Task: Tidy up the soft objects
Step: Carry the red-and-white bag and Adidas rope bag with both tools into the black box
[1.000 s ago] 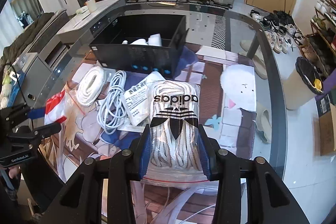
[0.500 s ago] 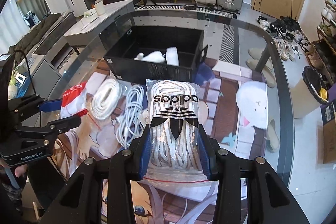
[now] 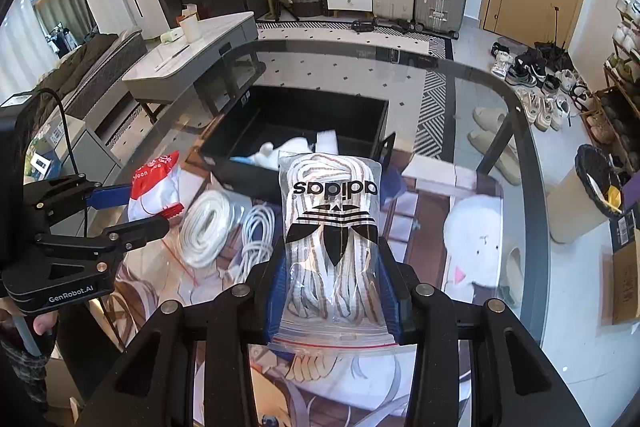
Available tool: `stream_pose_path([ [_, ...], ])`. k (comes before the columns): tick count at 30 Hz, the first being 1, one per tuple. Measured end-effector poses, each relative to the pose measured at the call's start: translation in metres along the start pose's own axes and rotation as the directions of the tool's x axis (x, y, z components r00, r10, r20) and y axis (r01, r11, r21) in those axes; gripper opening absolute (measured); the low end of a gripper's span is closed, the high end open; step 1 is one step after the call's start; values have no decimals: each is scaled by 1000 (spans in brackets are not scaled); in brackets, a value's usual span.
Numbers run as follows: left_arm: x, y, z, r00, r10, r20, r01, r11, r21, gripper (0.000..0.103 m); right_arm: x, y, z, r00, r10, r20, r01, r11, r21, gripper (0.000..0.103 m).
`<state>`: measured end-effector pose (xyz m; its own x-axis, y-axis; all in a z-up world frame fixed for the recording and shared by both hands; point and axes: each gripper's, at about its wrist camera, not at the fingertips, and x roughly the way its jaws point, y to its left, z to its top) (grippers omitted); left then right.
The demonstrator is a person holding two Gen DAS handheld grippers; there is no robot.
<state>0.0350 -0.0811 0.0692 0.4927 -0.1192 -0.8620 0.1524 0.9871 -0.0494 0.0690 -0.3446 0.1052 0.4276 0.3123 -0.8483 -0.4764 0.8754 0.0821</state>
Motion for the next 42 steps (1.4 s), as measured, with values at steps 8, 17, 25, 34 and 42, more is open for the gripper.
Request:
stream_pose_path([
  [8, -1, 6, 22, 1000, -1, 18, 1, 1000, 3, 47, 1, 2, 22, 1000, 14, 21, -13, 1000, -4, 40],
  [17, 6, 12, 47, 999, -3, 35, 3, 1000, -1, 47, 8, 12, 51, 998, 39, 43, -38, 999, -13, 40],
  [25, 16, 18, 68, 999, -17, 37, 18, 1000, -10, 47, 27, 17, 70, 997, 57, 42, -57, 998, -15, 40],
  [34, 40, 21, 87, 999, -26, 21, 26, 1000, -10, 47, 55, 12, 88, 998, 65, 21, -65, 998, -5, 40],
  [42, 64, 20, 90, 999, -47, 1, 47, 999, -12, 47, 81, 2, 93, 997, 74, -8, -74, 997, 12, 40],
])
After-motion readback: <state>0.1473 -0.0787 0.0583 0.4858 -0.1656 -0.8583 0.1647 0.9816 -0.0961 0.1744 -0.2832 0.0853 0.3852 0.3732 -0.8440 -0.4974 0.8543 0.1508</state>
